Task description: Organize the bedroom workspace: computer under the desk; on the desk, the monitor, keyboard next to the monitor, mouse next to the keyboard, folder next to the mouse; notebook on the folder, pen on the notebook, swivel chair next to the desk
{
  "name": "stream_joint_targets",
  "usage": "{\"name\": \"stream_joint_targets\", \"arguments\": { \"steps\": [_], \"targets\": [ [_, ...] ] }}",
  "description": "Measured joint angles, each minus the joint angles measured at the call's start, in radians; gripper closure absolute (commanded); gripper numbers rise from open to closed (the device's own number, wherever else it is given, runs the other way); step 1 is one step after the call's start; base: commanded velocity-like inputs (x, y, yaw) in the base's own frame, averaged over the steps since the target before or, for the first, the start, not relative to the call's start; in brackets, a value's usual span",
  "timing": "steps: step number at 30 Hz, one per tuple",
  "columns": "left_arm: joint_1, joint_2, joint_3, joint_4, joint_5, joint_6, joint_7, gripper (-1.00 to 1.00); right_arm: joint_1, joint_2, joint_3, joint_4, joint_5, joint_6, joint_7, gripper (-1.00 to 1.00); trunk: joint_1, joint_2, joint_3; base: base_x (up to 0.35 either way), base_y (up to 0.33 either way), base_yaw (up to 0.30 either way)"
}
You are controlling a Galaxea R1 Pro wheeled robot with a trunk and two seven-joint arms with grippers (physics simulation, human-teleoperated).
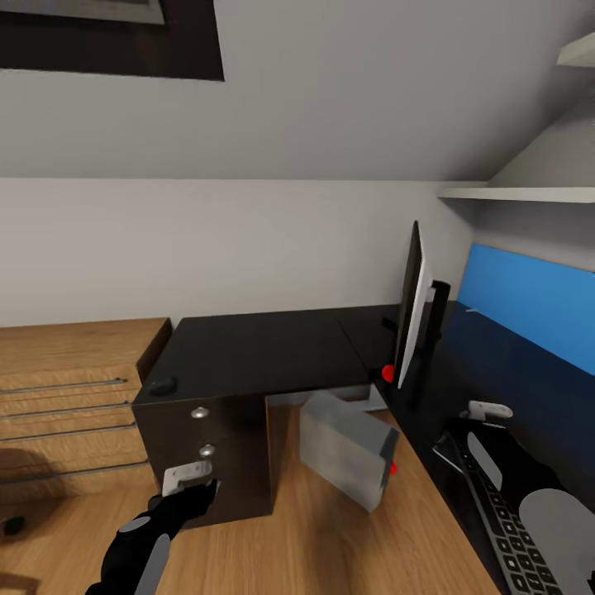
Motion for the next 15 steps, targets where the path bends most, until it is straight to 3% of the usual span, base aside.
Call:
{"name": "stream_joint_targets", "arguments": {
  "steps": [8,15],
  "targets": [
    [0.000,0.000,0.000,0.000,0.000,0.001,-0.001,-1.00,0.000,0.000,0.001,0.001,-0.001,-0.003,0.003,-1.00,0.000,0.000,0.000,-0.242,0.000,0.000],
    [0.000,0.000,0.000,0.000,0.000,0.001,-0.001,-1.00,0.000,0.000,0.001,0.004,-0.002,-0.008,0.006,-1.00,0.000,0.000,0.000,-0.054,0.000,0.000]
  ]
}}
